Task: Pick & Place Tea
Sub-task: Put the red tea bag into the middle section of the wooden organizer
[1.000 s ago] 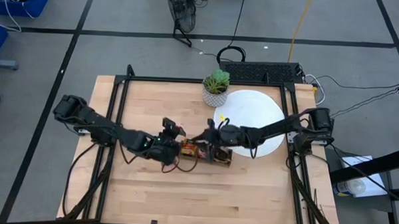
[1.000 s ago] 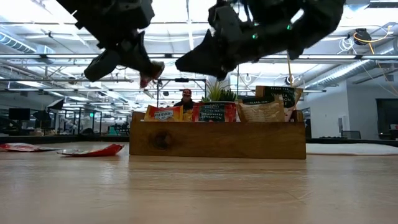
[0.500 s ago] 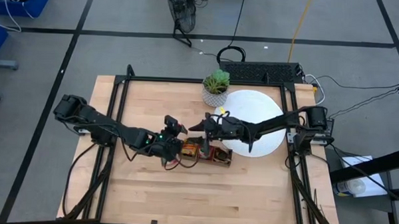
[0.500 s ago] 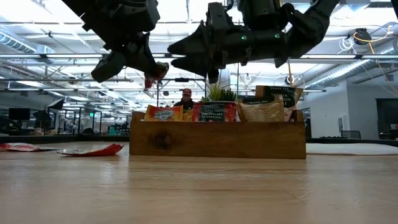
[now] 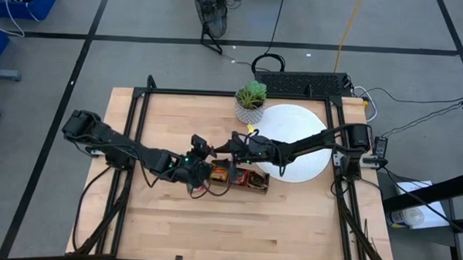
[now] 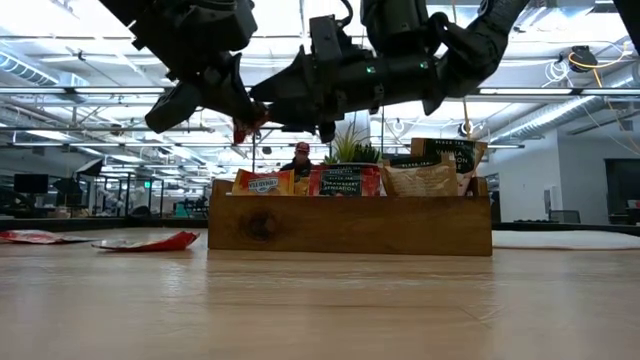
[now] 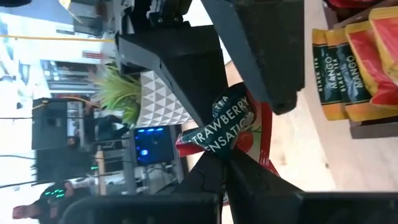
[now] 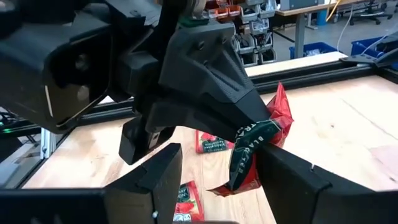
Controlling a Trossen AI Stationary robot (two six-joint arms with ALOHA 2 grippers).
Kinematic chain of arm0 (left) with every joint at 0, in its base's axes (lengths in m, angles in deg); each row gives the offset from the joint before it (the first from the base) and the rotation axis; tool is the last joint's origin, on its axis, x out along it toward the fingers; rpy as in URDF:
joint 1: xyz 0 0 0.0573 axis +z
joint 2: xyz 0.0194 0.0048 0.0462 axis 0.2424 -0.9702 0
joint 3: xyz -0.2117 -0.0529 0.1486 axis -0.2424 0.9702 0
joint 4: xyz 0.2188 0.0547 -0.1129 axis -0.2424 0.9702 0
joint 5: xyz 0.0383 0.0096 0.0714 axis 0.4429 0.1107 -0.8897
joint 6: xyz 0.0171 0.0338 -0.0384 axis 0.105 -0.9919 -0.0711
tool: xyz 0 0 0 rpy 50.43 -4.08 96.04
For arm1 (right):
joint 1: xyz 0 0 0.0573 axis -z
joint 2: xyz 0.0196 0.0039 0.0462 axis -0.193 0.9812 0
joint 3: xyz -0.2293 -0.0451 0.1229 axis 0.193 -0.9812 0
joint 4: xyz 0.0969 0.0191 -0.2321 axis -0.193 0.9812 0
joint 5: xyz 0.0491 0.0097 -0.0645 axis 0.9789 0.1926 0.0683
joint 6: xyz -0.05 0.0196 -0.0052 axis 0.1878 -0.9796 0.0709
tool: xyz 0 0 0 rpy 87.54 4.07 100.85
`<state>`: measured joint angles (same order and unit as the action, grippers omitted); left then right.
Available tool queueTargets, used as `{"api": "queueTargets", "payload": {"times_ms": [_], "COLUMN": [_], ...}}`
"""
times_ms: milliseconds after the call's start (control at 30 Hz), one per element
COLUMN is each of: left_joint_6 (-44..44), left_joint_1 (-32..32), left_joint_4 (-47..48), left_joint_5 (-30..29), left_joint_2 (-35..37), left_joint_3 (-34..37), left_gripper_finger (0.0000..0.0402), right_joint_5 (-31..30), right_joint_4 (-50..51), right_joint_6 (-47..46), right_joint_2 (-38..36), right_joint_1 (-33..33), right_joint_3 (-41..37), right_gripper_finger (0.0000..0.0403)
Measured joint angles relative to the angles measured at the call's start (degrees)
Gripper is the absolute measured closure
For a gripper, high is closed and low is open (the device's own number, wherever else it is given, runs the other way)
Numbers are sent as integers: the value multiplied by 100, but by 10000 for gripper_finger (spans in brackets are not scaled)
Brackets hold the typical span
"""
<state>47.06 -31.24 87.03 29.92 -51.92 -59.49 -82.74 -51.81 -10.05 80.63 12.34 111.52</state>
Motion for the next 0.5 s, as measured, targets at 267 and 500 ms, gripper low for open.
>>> {"api": "queueTargets", "payload": {"times_ms": [267, 500], "left_joint_6": [-219, -151], "left_joint_1": [-412, -591], "left_joint_4": [3, -35], "left_joint_5": [-683, -903], "left_joint_2": [-1, 3], "left_joint_3": [-2, -26], "left_gripper_finger": [397, 397], "right_joint_5": [14, -39], "right_joint_4": [158, 245], "right_joint_6": [-68, -130], "right_joint_2": [-13, 8], "right_joint_1": [48, 76], "right_joint_3": [9, -9], "right_gripper_finger": [215, 223]}}
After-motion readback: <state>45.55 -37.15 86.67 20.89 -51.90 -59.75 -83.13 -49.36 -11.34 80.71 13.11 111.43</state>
